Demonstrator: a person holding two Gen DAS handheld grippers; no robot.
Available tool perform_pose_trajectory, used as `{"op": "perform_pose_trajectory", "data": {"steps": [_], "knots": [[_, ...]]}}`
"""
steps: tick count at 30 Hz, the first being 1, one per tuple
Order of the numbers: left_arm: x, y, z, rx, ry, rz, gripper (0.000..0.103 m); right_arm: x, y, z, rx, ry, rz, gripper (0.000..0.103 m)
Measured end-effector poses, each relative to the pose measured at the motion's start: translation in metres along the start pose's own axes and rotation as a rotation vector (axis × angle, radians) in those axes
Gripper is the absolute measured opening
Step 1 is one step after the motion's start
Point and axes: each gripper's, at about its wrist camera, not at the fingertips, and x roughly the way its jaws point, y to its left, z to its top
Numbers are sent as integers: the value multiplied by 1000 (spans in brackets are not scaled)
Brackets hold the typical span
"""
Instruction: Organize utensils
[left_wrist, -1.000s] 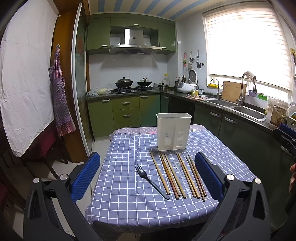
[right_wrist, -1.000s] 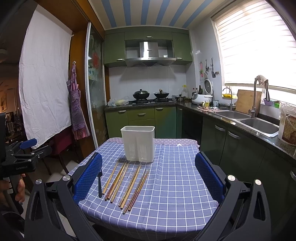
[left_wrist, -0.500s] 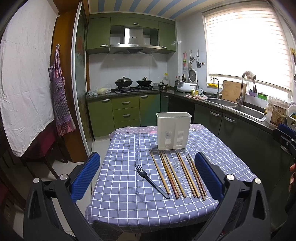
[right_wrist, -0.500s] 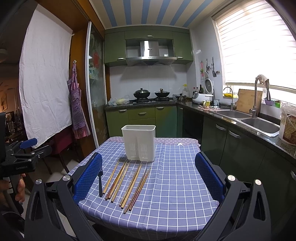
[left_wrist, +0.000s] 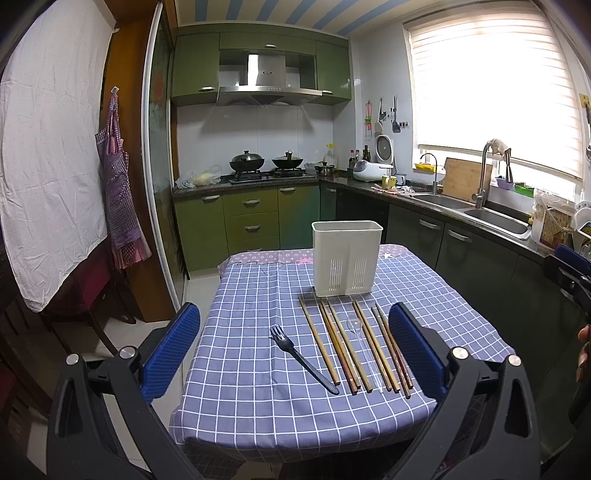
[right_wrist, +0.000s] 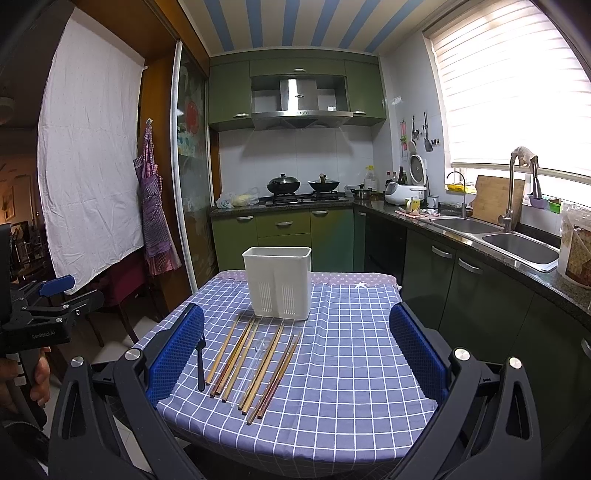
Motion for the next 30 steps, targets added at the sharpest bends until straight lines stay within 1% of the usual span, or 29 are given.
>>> {"op": "perform_pose_trajectory", "data": {"steps": [6,8,10,12,13,17,18,19,20,23,25,27,29,30], "knots": [[16,1,1,-3,43,-20,97,12,-1,0,-7,27,-8,99],[30,3,4,-3,81,-16,97,22,-2,1,-24,60,-13,99],[46,5,7,-2,128,-5,97,37,-5,5,-38,113,-20,99],[68,8,10,0,192,8,97,63,-12,6,-34,206,-50,99],[82,10,11,-5,236,12,97,74,-16,6,-18,250,-47,99],[138,19,5,-48,439,-23,97,128,-44,-2,98,452,65,99],[153,21,1,-68,497,-45,97,143,-51,-4,126,507,73,99],[167,23,-3,-87,552,-61,97,153,-55,-8,133,539,75,99],[177,25,-5,-102,588,-66,97,166,-60,-10,137,580,87,99],[210,31,-19,-185,729,-83,97,198,-70,-17,178,682,99,99],[225,30,-28,-222,793,-79,97,215,-68,-19,166,738,109,98],[239,23,-33,-234,852,-65,96,225,-66,-21,168,775,123,93],[245,18,-37,-231,873,-58,94,236,-65,-23,186,814,164,88],[250,15,-38,-230,883,-46,89,239,-65,-25,198,824,182,85]]}}
